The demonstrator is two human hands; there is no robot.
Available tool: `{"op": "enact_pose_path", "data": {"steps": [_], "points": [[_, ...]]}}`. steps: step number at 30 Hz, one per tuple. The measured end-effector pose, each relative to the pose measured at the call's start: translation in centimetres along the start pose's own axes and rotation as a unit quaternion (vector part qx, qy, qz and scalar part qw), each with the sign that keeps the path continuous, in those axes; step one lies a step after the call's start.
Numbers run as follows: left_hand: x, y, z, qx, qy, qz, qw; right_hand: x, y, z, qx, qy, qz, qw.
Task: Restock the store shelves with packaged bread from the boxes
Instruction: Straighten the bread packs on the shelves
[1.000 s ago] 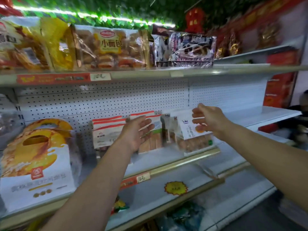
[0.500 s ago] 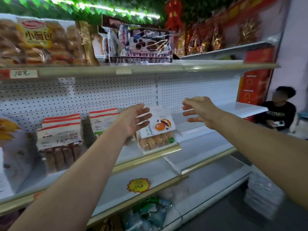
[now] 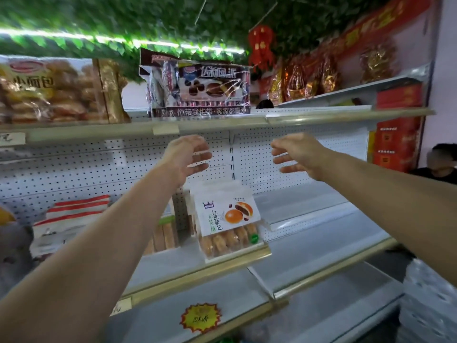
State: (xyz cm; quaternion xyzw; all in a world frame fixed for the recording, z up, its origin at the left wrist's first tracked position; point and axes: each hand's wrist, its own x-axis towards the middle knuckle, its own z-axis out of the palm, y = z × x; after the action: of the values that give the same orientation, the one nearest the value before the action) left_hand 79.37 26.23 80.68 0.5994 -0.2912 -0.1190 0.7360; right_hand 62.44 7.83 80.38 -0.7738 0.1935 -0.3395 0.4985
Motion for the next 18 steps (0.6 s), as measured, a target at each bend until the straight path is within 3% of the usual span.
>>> {"op": "enact_pose_path", "data": {"steps": [13, 18], "points": [[11.8, 1.7, 2.1, 0.015, 0.099, 0.088, 0.991, 16.9, -1.0, -1.9, 0.012, -0.053, -0.076, 0.996], [13.9, 1.8, 2.6, 0.090, 0.129, 0.132, 0.979, 21.9, -0.8, -2.0, 0.010, -0.057, -0.100, 0.993]]}}
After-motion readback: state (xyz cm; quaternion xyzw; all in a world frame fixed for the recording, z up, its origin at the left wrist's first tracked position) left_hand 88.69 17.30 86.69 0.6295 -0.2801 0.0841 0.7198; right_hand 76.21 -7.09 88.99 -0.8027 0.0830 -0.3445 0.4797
